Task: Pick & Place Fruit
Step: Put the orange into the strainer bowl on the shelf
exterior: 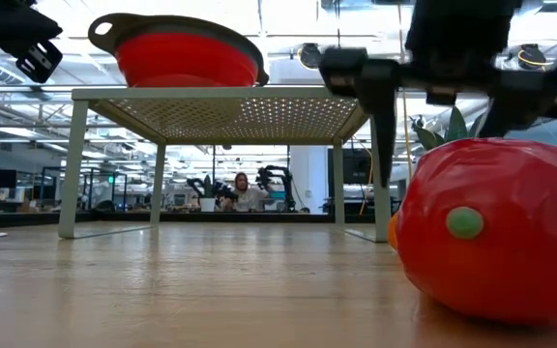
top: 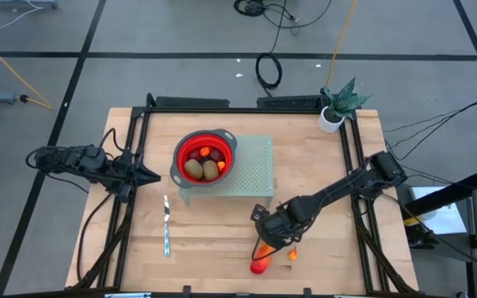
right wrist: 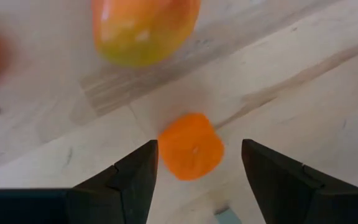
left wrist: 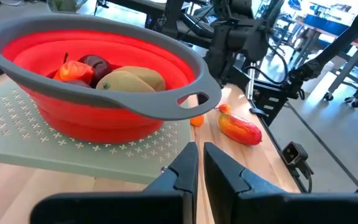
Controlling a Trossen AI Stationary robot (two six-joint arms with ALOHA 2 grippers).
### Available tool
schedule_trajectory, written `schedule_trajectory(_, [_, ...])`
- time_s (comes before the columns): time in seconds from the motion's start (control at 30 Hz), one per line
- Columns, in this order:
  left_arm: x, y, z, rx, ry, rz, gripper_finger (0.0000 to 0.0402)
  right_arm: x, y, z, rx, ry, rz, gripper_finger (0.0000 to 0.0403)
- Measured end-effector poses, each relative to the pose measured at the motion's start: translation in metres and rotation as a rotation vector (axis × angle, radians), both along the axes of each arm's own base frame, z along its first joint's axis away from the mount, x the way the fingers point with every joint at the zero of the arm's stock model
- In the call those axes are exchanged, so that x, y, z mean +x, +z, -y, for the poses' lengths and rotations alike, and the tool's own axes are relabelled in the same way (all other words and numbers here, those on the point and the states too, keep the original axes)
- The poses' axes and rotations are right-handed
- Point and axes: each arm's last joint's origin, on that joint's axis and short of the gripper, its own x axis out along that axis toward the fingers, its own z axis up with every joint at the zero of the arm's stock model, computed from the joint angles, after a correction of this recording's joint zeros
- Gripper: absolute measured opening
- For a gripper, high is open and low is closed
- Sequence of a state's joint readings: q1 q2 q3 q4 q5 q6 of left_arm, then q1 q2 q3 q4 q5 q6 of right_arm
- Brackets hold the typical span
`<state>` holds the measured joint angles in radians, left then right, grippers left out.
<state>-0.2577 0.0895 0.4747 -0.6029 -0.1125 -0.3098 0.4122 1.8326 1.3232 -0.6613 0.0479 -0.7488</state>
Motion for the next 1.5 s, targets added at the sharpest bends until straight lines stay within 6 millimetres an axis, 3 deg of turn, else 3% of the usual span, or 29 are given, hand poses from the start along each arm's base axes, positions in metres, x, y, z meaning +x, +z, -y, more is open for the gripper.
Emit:
schedule_trajectory(0.7, [0.0,0.0,0.0,-0.001,0.0,0.0,0.0024,-0.01,-0.034,0.013,-0.016,0.023,0.001,0.0224])
schedule_trajectory(0.93, [0.0,0.0,0.0,-0.001,0.0,0.0,0.0024,-0.012,-0.035,0.014,-0.021,0.023,-0.003,0.0215])
schedule_trajectory(1.3, [0.0,0.0,0.0,-0.001,0.001,0.0,0.0024,-0.009,-0.034,0.013,-0.002,-0.012,0.022,0.0152])
schedule_trajectory(1.5, [0.0,0.0,0.0,-0.001,0.001,0.0,0.0024,-0.008,-0.03,0.011,0.023,-0.049,0.054,0.0151])
